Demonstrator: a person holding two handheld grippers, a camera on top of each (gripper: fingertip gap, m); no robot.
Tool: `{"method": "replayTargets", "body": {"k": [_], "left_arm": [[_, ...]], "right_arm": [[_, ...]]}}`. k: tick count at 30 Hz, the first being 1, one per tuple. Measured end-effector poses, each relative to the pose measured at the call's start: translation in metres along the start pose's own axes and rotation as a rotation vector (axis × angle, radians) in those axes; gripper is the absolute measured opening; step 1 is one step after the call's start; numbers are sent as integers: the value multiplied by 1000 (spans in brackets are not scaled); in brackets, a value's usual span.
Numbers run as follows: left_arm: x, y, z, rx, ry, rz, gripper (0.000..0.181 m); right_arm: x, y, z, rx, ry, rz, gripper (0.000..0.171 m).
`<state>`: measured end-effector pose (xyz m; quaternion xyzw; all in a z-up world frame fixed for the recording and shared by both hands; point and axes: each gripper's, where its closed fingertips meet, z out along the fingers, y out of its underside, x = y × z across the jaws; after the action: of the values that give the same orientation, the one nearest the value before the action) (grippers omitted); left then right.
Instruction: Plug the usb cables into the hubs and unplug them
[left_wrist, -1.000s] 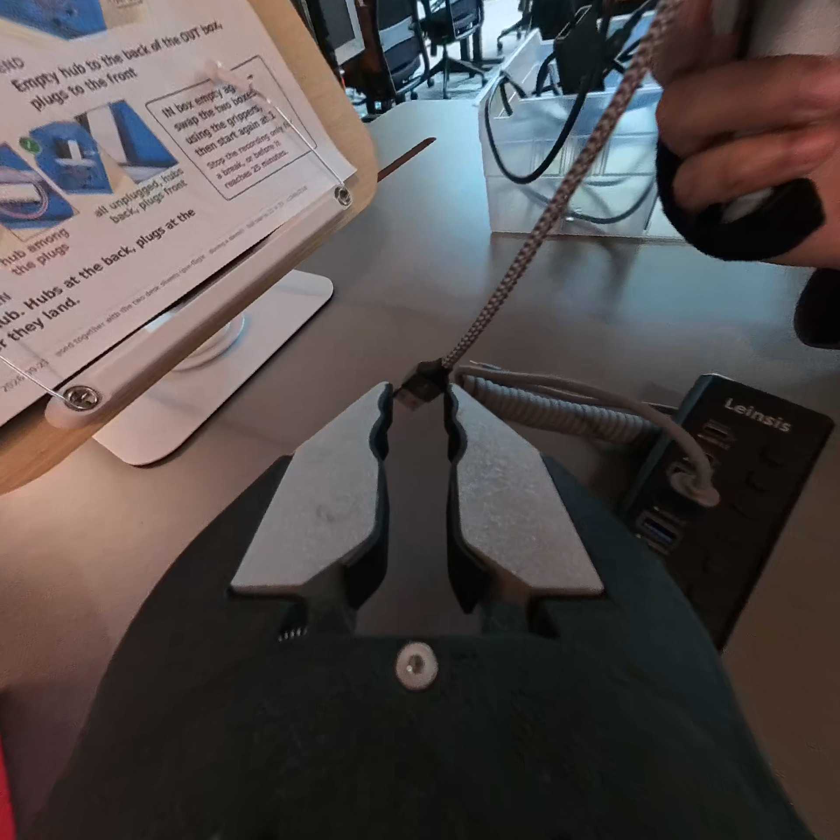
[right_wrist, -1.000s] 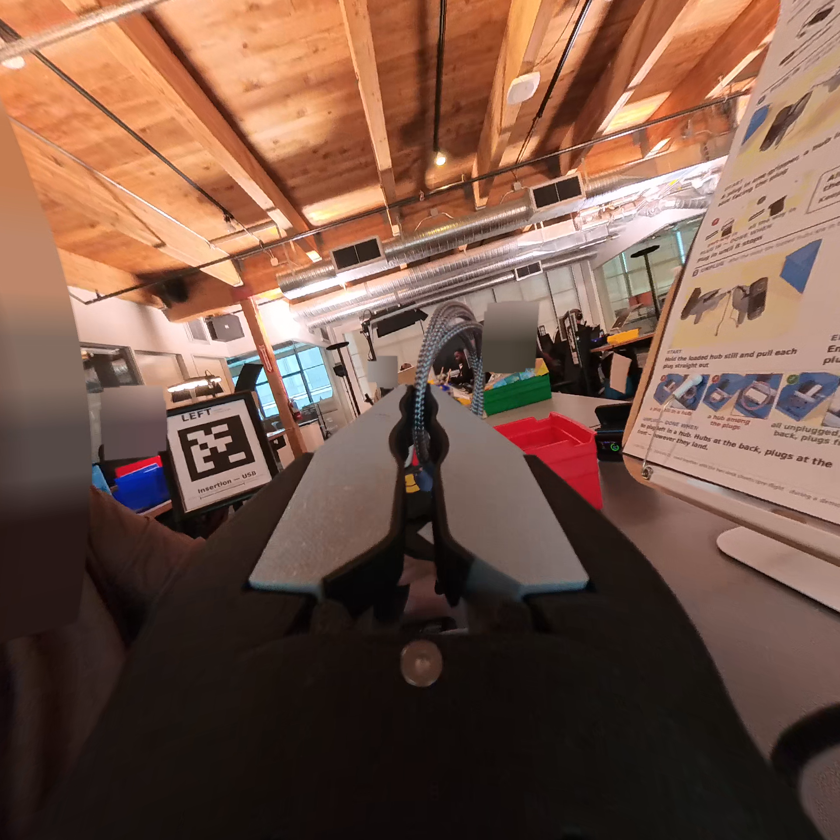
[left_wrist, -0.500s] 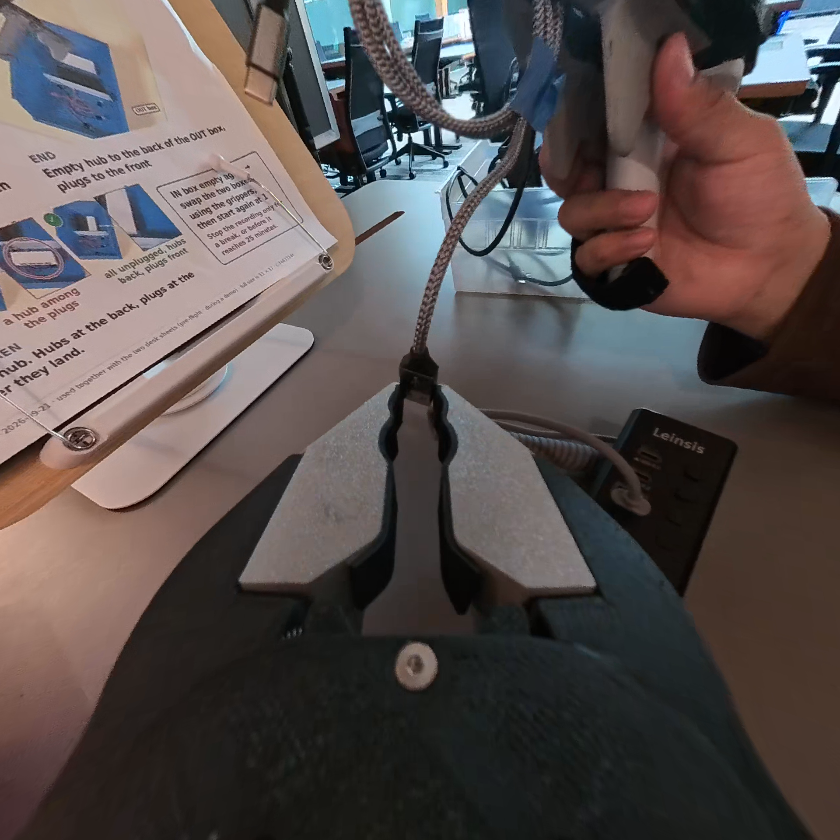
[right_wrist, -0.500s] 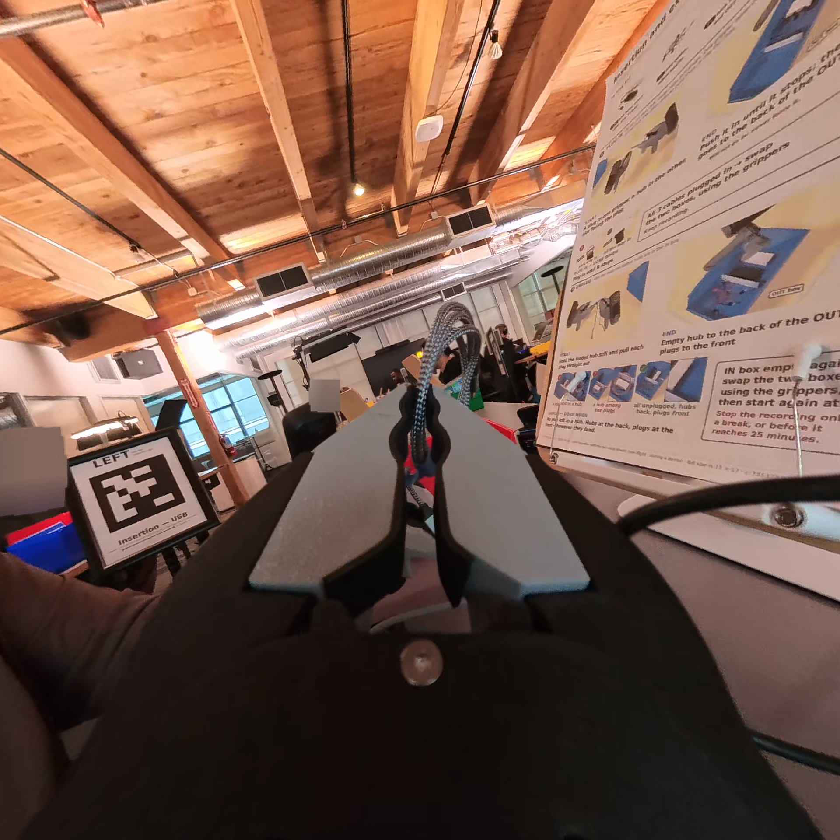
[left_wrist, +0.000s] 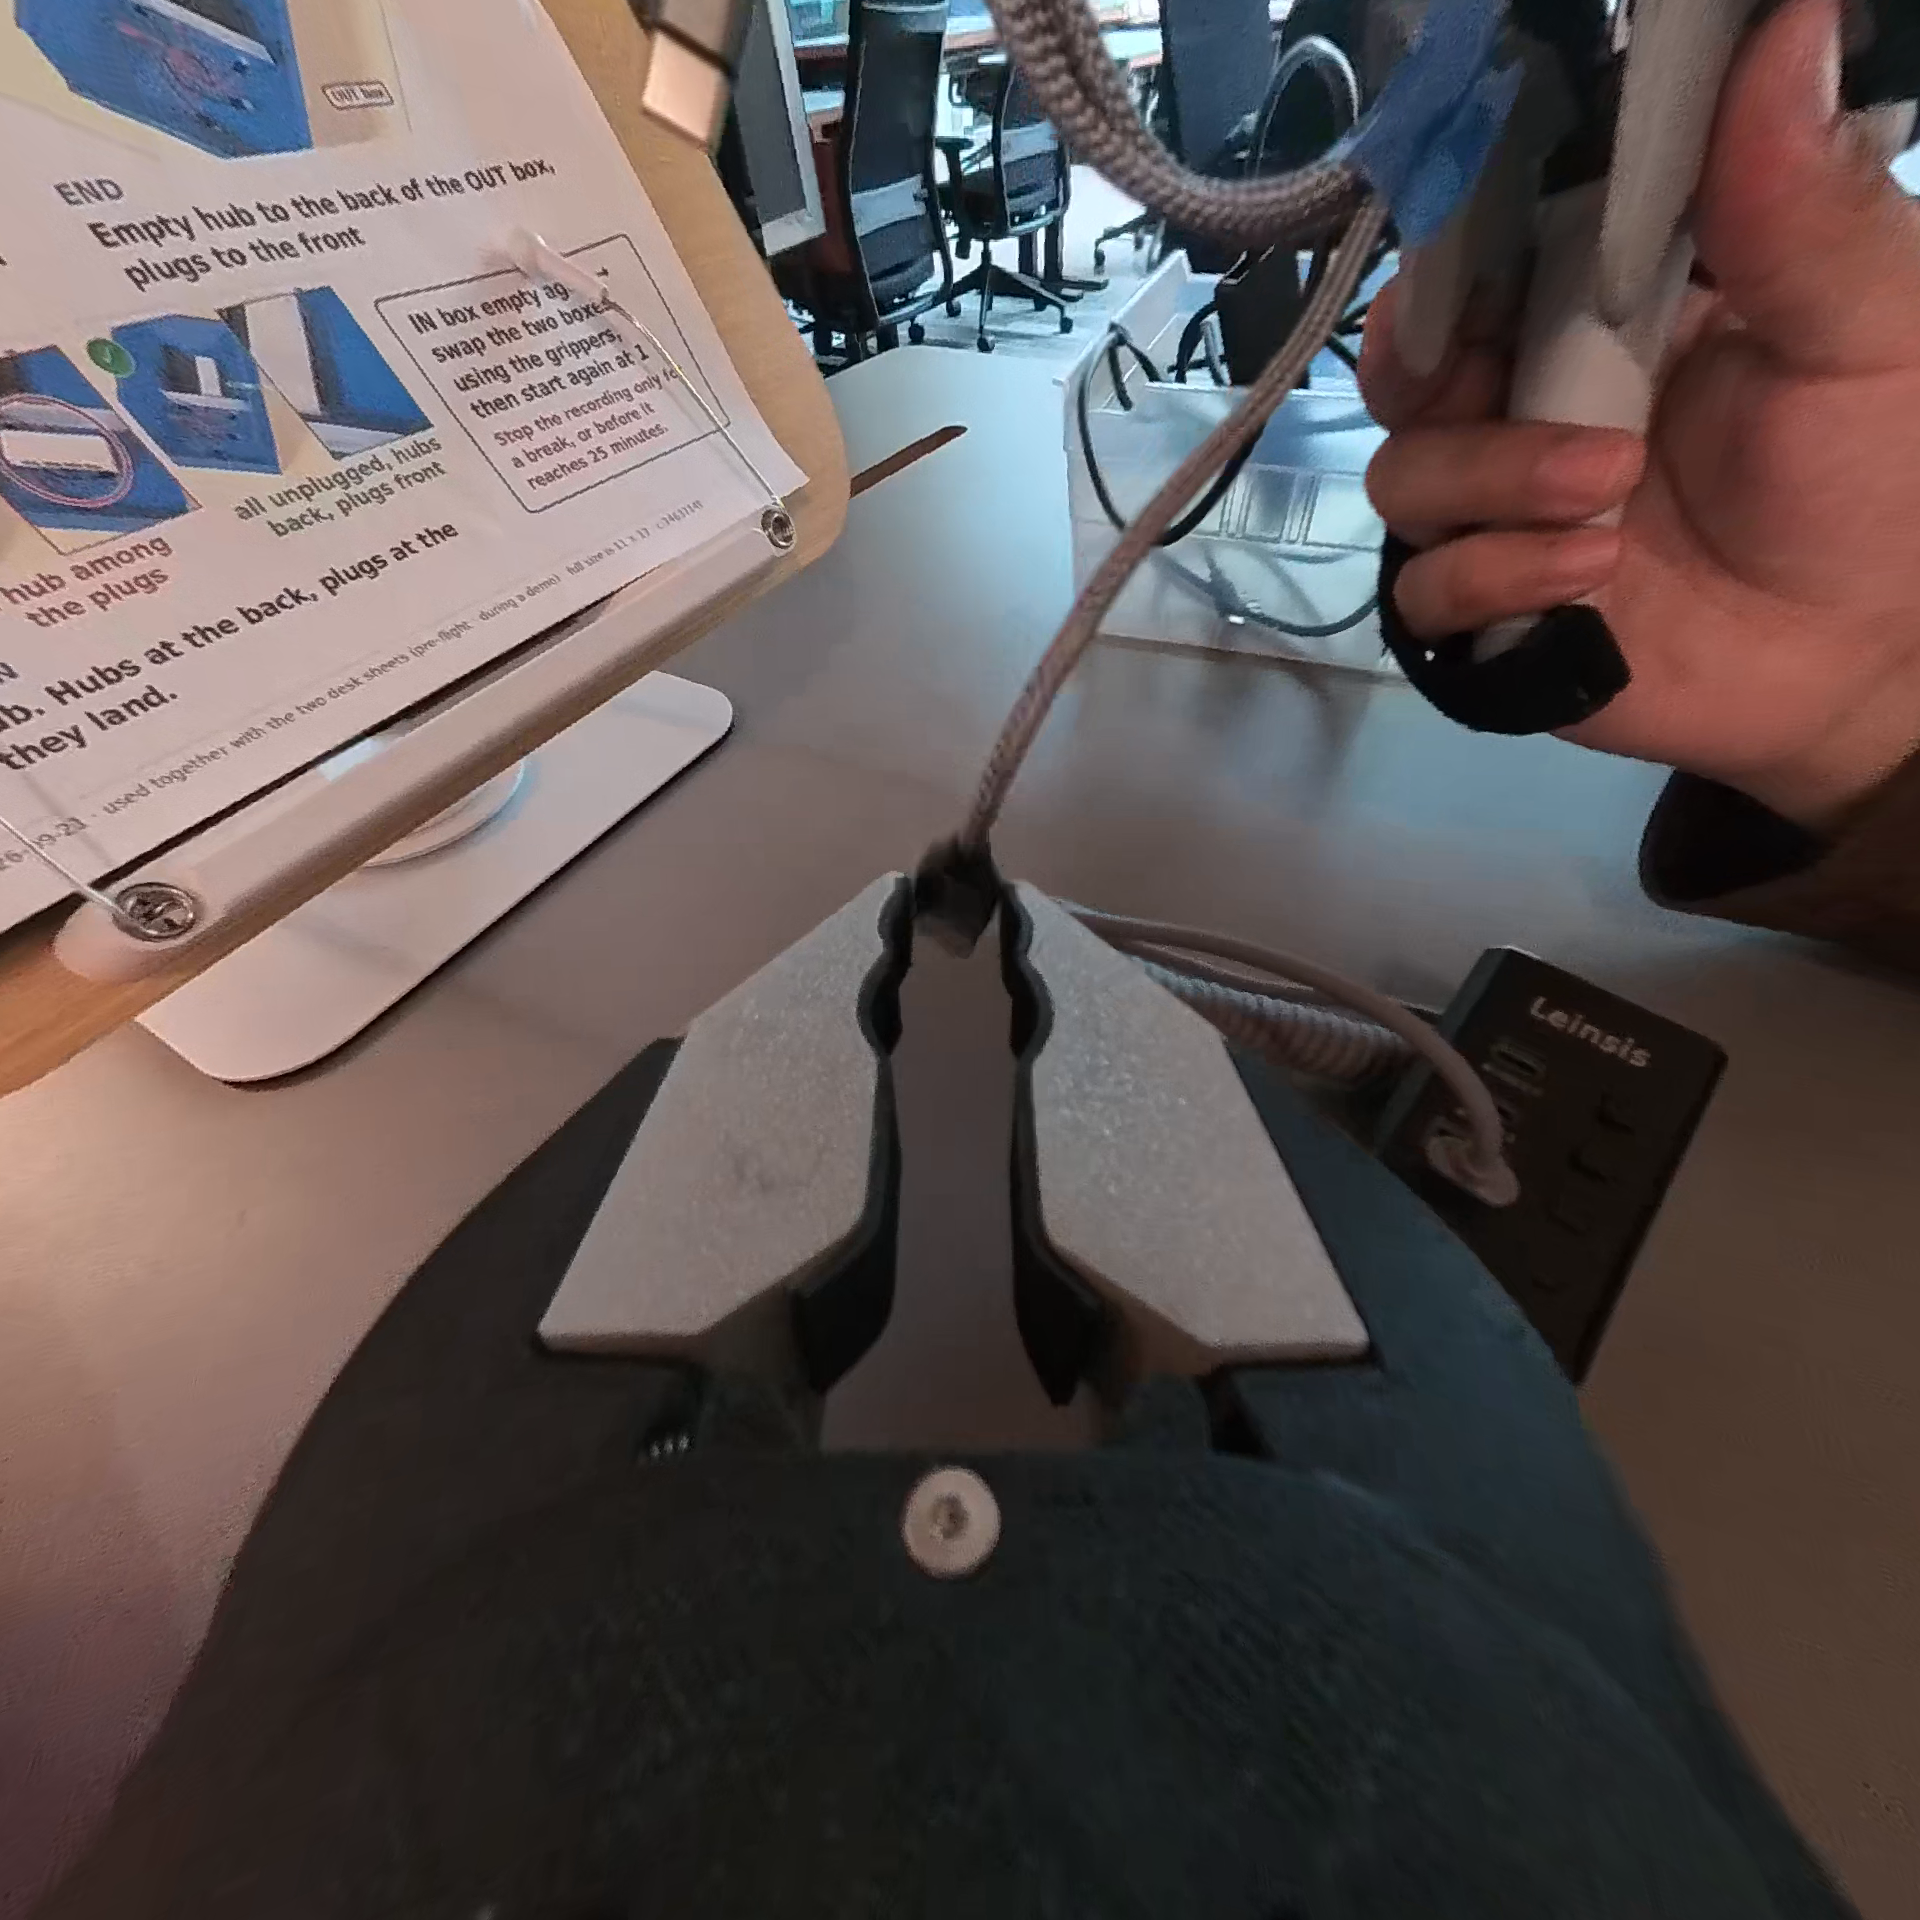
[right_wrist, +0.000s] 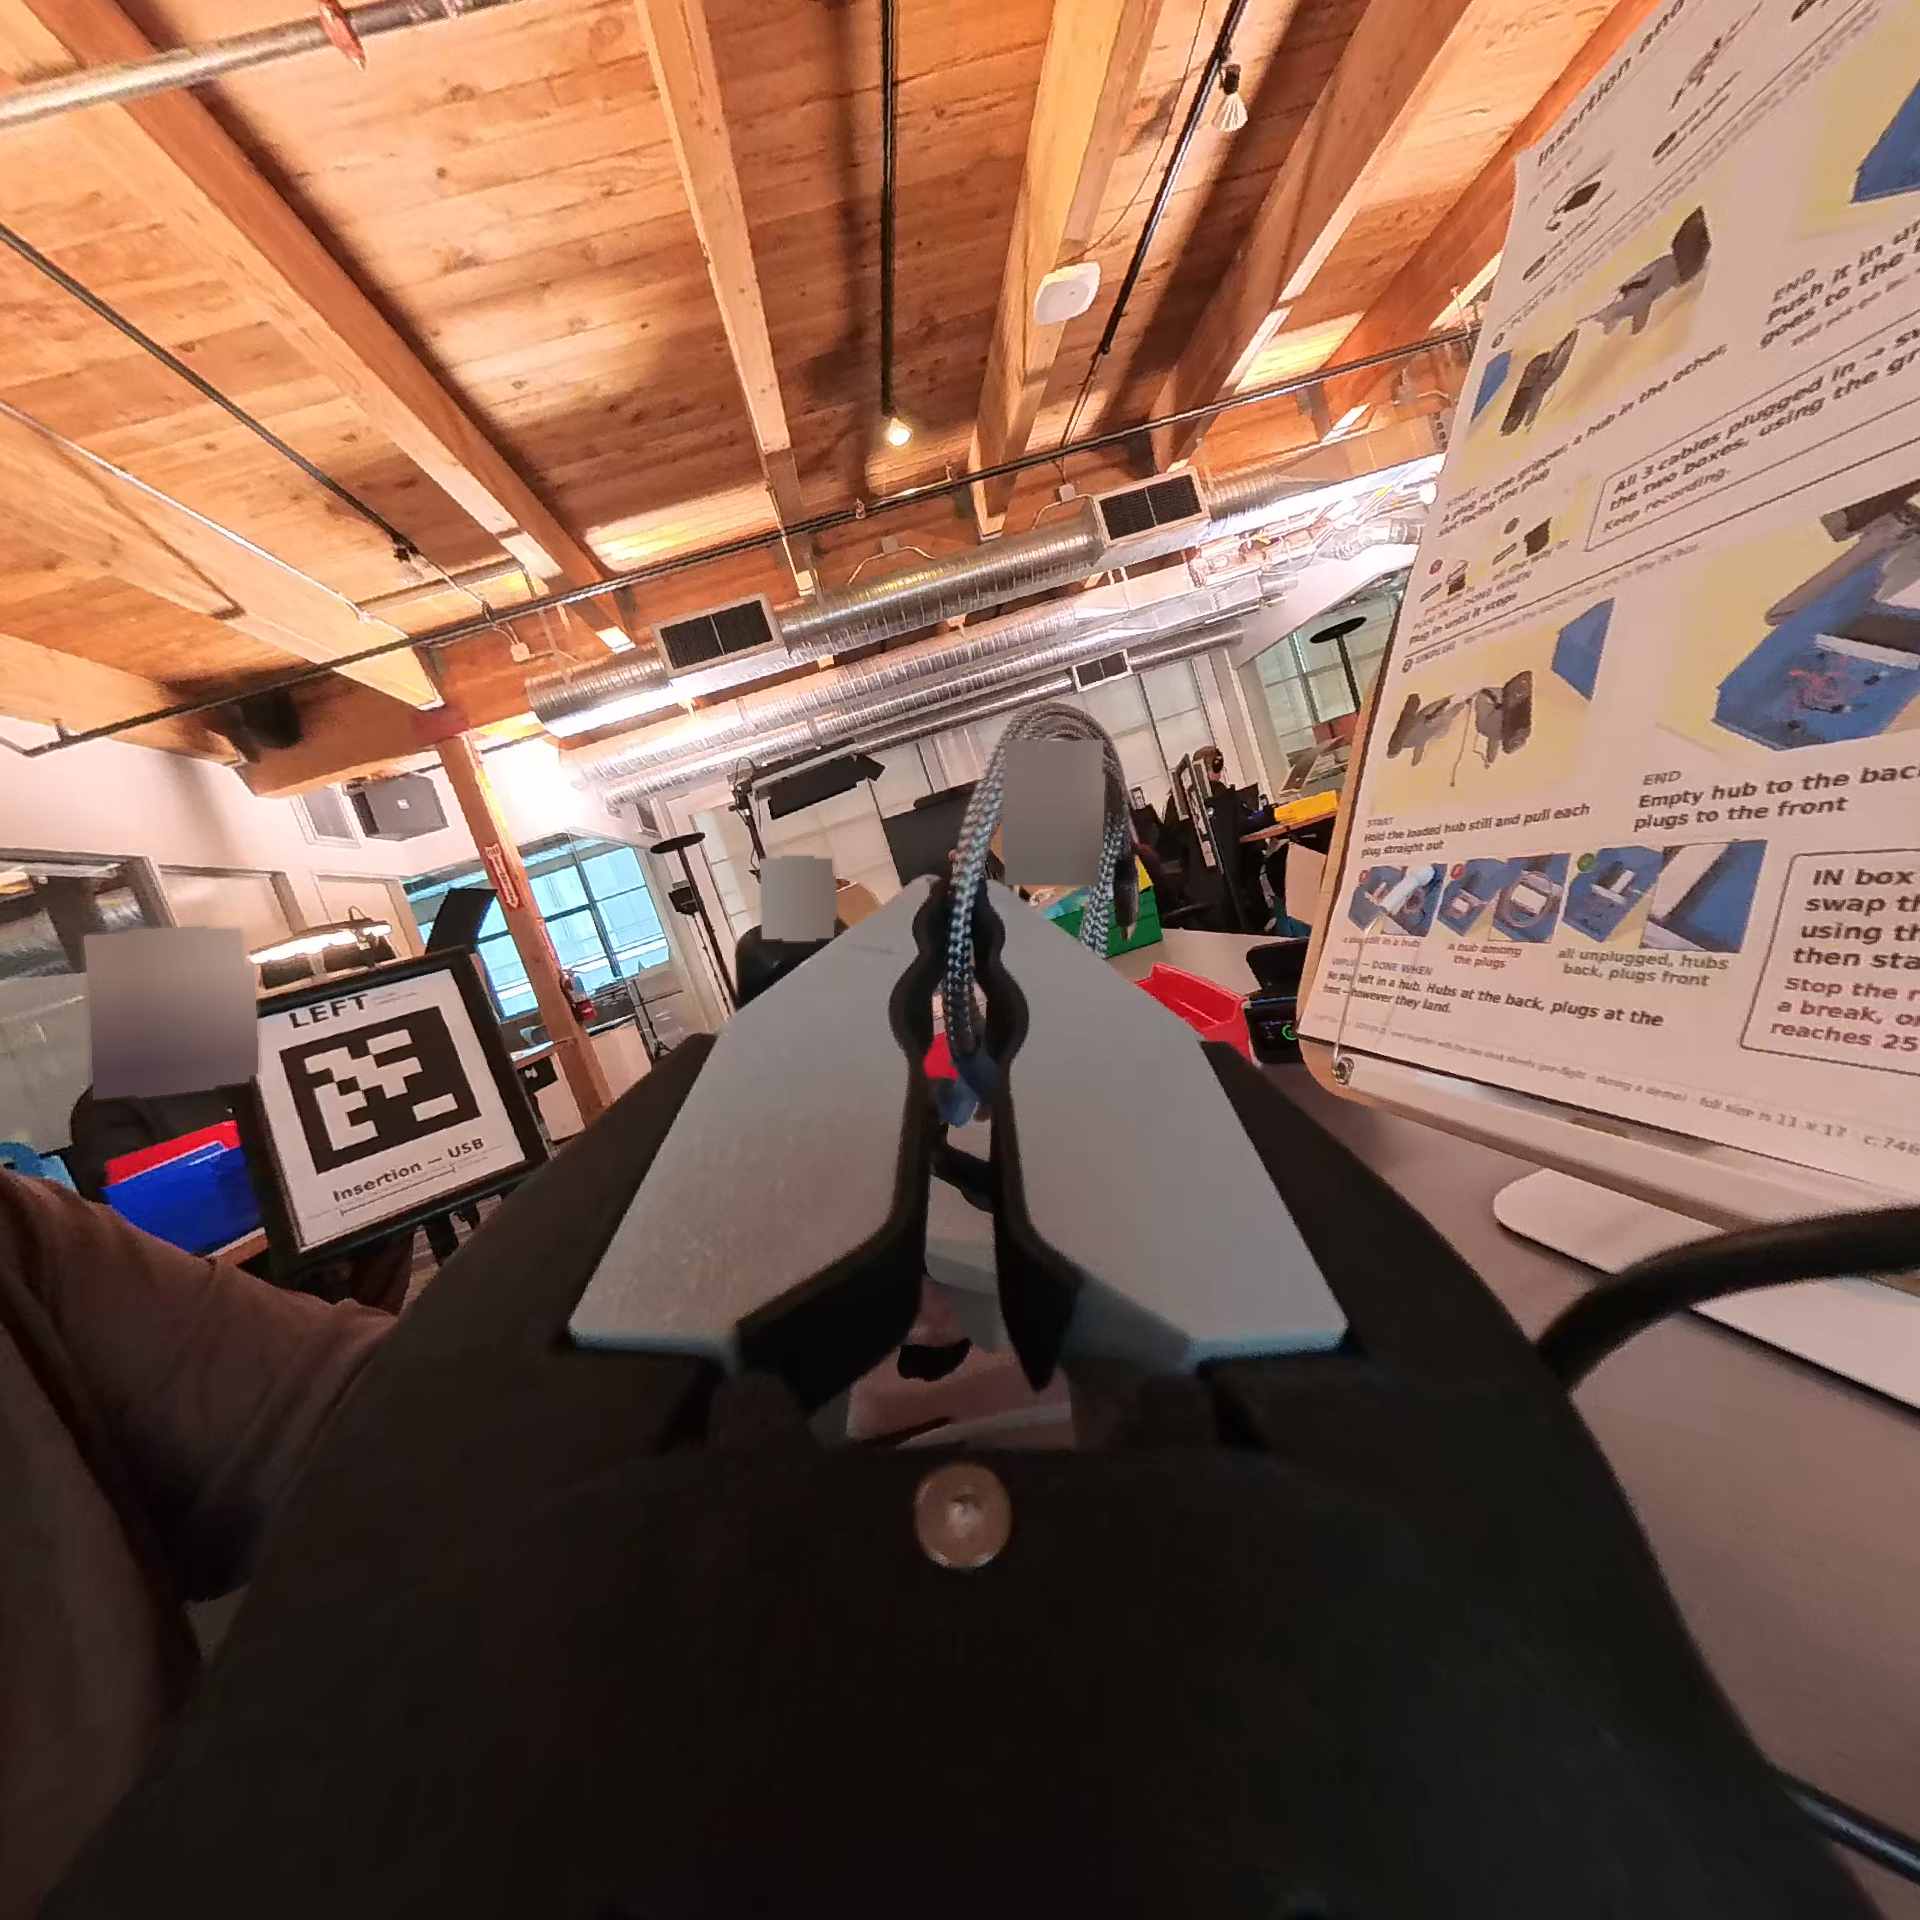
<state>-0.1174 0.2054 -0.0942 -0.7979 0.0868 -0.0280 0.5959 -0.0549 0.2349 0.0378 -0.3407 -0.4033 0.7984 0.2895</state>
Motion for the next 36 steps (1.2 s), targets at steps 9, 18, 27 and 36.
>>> {"method": "replayTargets", "body": {"k": [9,18,27,36], "left_arm": [[5,3,2,-22,14,28,20],[8,2,2,-17,31,26,26],[8,6,4,-39,5,66,30],[16,0,0,-4,32,137,14]], "right_arm": [[-4,12,8,-72,21,-75,0],[-3,8,8,-35,21,-83,1],[-26,7,15,-23,-97,-88,1],[-52,1,16,8,-266,-9,1]]}}
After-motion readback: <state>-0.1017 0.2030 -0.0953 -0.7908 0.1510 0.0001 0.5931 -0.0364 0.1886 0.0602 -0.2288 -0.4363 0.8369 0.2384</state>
